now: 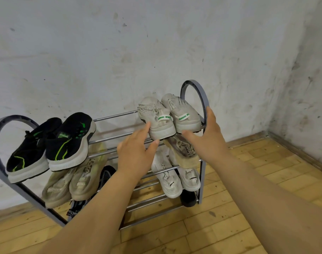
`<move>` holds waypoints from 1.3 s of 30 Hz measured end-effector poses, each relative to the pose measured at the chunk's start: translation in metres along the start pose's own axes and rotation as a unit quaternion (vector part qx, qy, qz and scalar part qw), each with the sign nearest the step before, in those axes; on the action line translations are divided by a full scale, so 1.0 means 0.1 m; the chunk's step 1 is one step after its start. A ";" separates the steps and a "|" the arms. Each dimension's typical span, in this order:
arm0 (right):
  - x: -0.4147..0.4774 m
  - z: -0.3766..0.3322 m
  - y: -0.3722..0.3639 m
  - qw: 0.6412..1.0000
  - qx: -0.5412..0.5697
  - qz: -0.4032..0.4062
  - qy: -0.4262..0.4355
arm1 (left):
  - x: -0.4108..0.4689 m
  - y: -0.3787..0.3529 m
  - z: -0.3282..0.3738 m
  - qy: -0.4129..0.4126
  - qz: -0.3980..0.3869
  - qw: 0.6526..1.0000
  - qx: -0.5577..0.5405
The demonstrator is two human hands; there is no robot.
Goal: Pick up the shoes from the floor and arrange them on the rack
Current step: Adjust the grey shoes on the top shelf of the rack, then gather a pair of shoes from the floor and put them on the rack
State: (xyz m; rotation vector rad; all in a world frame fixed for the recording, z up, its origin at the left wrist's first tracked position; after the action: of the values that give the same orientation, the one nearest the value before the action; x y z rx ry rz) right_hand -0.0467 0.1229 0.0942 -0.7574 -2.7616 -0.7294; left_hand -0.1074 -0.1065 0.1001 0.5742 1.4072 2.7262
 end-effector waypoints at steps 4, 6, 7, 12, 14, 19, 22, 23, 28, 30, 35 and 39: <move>-0.26 -0.32 -0.06 0.993 -0.114 -0.015 0.041 | -0.11 0.09 0.04 -0.018 -0.033 0.999 0.004; -0.39 -0.53 -0.11 0.985 -0.159 -0.024 0.062 | -0.20 0.26 0.05 -0.027 -0.052 0.998 -0.010; -0.45 -0.65 -0.14 0.981 -0.178 -0.025 0.079 | -0.26 0.38 0.04 -0.030 -0.063 0.997 -0.013; -0.94 -1.32 -0.63 0.960 -0.181 -0.094 0.191 | -0.91 1.20 -0.58 0.017 -0.066 0.998 0.010; -1.24 -1.54 -1.07 0.944 -0.176 -0.167 0.225 | -1.40 1.48 -1.05 0.070 -0.050 0.996 0.009; -2.26 -1.99 -2.48 0.843 -0.181 -0.435 0.259 | -2.91 1.94 -2.43 0.266 0.017 0.963 -0.044; -3.19 -2.16 -3.36 0.707 -0.243 -0.606 0.271 | -3.96 2.04 -3.28 0.397 0.044 0.915 -0.053; -3.53 -2.19 -3.61 0.655 -0.273 -0.642 0.291 | -4.32 2.07 -3.49 0.439 0.054 0.895 -0.056; -4.98 -2.16 -4.47 0.512 -0.330 -0.722 0.329 | -6.09 1.93 -4.29 0.616 0.056 0.781 -0.082; -5.39 -2.03 -4.61 0.526 -0.292 -0.751 0.272 | -6.57 1.77 -4.49 0.658 0.050 0.747 -0.082; -6.67 -1.16 -4.95 0.430 -0.295 -0.834 0.184 | -7.94 1.29 -4.86 0.762 -0.034 0.639 -0.096; -6.55 -1.27 -5.00 0.434 -0.304 -0.824 0.202 | -8.04 1.19 -4.86 0.758 -0.027 0.648 -0.060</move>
State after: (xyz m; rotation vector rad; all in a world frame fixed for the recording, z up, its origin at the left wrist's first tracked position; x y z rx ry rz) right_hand 0.2571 -0.5966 -0.1963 2.2006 -1.6912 -1.6823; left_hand 0.4990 -0.7054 -0.3126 -2.1872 0.9927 2.8825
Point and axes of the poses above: each hand's wrist, its own x-axis towards the middle knuckle, its own y-axis out of the back of the hand, z = x × y, the point moved 9 cm from there along x, towards the middle knuckle, and after that the axes turned 6 degrees about y, right-handed, at the moved point
